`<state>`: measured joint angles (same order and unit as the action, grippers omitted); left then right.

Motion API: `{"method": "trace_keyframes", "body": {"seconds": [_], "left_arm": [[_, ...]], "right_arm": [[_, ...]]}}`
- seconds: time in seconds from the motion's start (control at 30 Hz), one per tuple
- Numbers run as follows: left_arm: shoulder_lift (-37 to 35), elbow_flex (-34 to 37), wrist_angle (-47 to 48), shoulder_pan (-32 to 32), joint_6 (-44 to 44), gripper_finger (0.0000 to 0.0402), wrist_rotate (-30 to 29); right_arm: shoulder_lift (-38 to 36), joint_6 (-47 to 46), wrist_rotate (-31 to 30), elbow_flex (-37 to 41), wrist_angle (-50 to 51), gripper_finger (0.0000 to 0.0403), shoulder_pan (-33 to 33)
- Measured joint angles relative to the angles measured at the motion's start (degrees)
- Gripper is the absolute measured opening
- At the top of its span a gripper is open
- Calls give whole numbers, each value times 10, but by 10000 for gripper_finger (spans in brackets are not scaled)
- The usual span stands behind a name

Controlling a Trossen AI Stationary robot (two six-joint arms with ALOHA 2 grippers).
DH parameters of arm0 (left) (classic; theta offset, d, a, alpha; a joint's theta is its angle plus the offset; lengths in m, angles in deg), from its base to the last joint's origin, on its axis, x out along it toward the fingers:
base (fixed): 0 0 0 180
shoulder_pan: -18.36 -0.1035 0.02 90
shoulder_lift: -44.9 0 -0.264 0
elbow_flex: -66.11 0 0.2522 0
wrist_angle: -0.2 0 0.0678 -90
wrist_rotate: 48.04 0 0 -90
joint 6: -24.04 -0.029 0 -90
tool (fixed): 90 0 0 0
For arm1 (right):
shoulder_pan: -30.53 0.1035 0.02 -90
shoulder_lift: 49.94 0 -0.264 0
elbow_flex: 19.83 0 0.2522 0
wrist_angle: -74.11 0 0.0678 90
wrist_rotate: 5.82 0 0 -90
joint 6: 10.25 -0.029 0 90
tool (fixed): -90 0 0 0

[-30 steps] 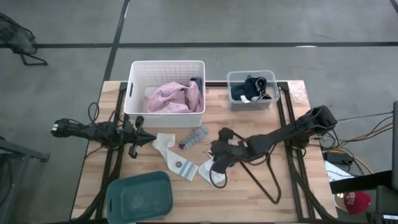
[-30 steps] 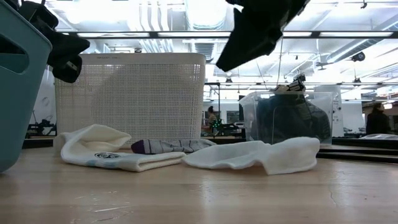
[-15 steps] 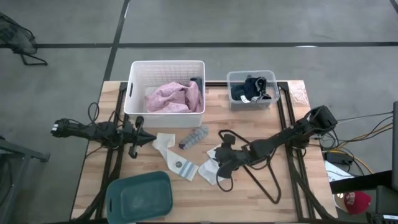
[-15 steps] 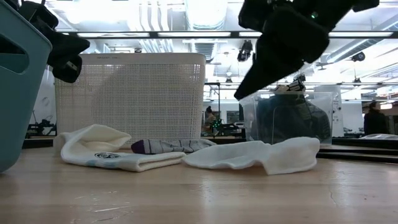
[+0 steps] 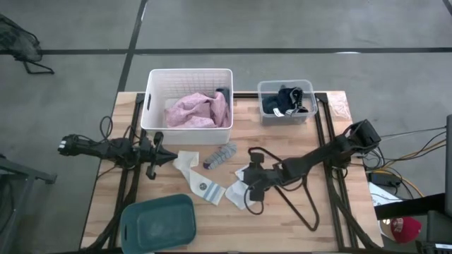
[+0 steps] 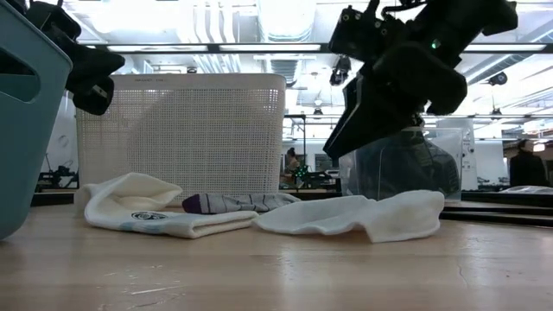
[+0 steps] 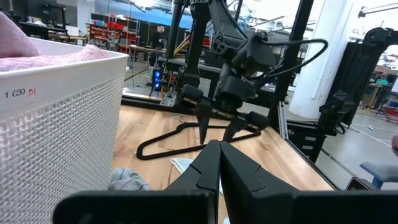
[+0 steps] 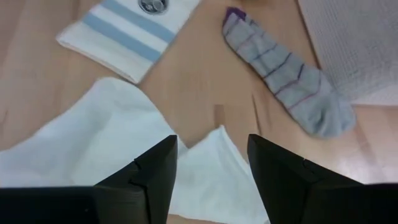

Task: Pick & Place Cloths
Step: Put the white sock in the blue bin

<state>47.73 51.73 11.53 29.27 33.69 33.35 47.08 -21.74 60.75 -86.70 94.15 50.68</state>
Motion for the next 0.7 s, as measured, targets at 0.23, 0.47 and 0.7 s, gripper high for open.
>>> {"method": "trace_keyframes", "body": {"seconds": [0.23, 0.47, 0.7], "left_arm": [[0, 0, 0, 0, 0, 12, 0], [0, 0, 0, 0, 0, 12, 0], [0, 0, -9, 0, -43, 12, -5]], "right_arm": [[-7, 8, 17, 0, 1, 185, 10], [2, -39, 34, 1, 8, 164, 15], [2, -62, 102, 1, 8, 139, 16]]}}
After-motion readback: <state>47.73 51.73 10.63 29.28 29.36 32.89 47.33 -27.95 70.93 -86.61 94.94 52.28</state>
